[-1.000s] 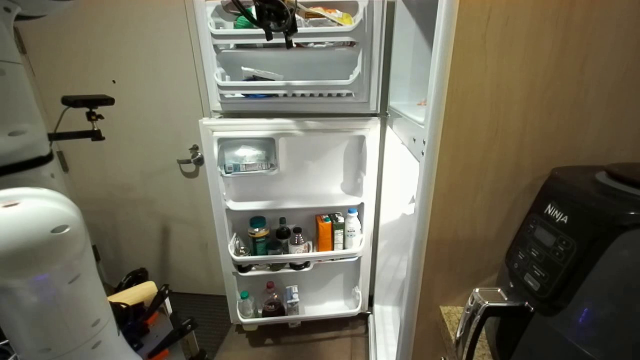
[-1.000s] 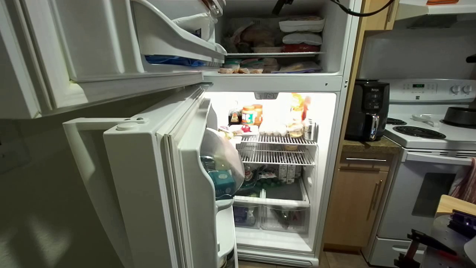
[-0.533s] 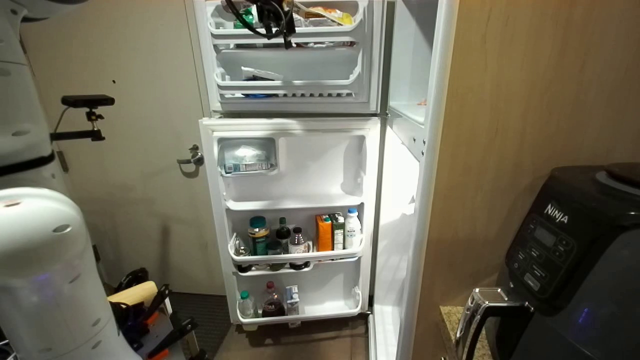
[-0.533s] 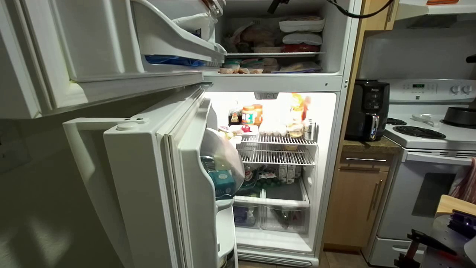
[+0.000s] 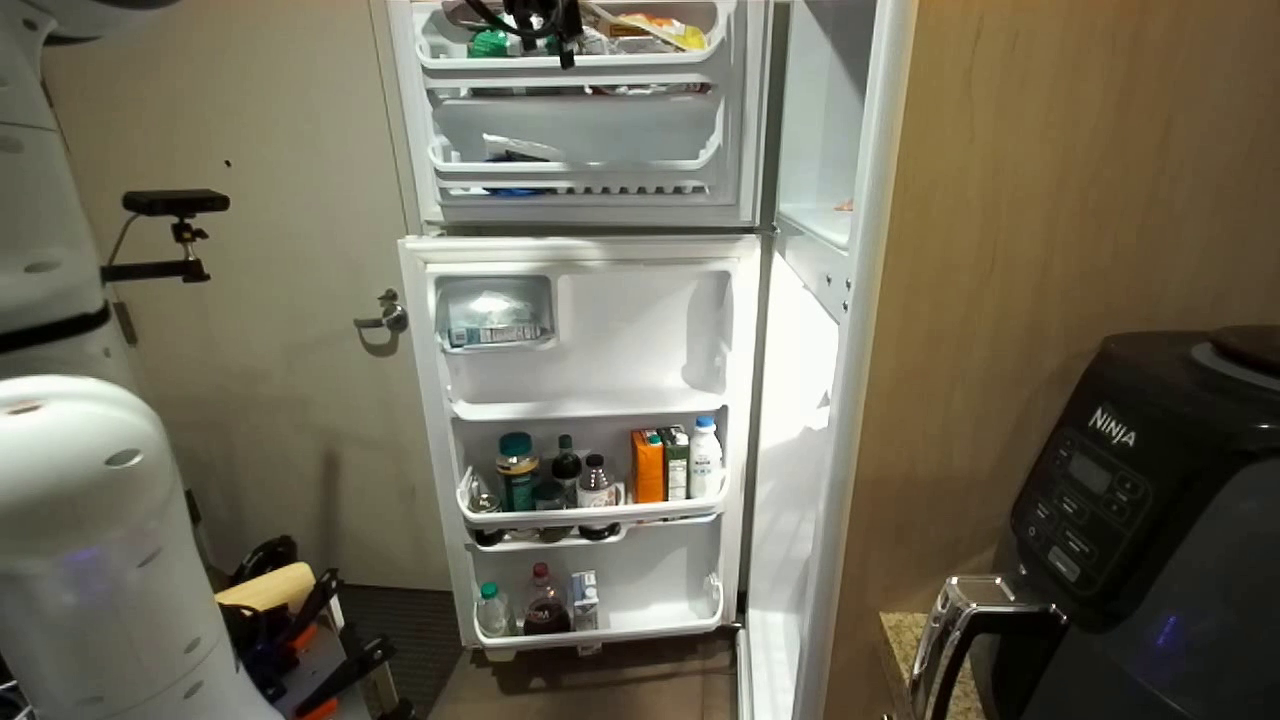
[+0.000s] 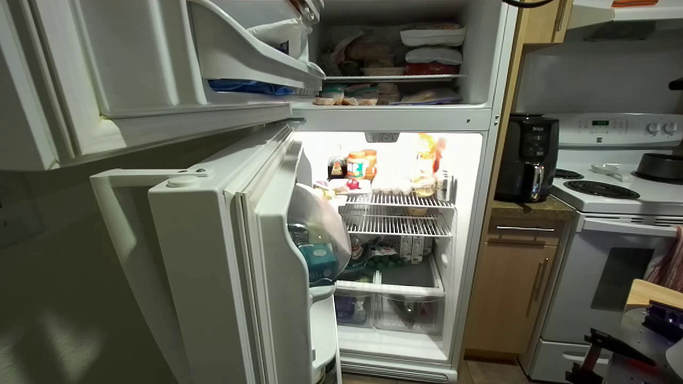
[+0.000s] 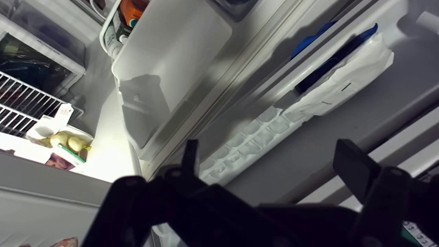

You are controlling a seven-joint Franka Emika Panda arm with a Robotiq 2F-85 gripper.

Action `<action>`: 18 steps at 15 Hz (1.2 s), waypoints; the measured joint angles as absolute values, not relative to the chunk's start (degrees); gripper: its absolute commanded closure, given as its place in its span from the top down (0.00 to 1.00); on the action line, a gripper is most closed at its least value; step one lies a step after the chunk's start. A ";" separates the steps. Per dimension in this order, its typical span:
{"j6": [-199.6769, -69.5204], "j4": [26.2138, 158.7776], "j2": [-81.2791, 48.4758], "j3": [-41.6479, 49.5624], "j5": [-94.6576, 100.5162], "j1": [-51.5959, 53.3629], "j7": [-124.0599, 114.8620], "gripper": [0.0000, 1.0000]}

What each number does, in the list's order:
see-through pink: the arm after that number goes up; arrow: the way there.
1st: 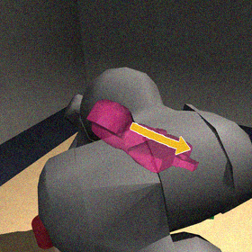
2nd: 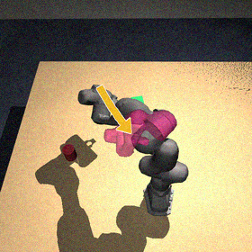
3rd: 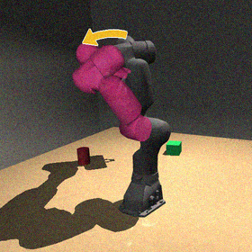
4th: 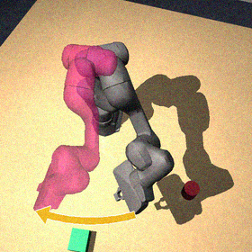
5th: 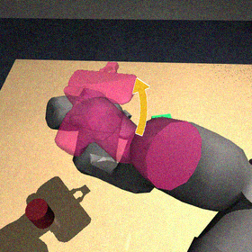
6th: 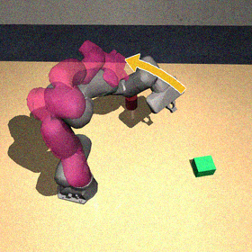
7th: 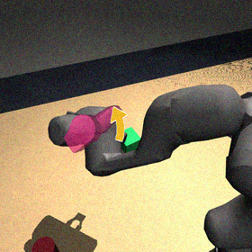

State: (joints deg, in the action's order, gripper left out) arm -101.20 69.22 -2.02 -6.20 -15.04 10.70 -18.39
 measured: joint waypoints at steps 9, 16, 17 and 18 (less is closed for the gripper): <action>-101.33 65.59 -3.67 -6.22 -15.03 10.84 -18.95 1.00; -103.37 64.82 -4.99 -6.60 -14.54 11.99 -25.23 1.00; -103.75 64.82 -5.10 -6.61 -14.50 12.26 -26.36 1.00; -104.14 64.82 -5.20 -6.64 -14.41 12.47 -27.53 1.00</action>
State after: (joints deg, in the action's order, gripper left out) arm -104.14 64.82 -5.20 -6.64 -14.41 12.47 -27.53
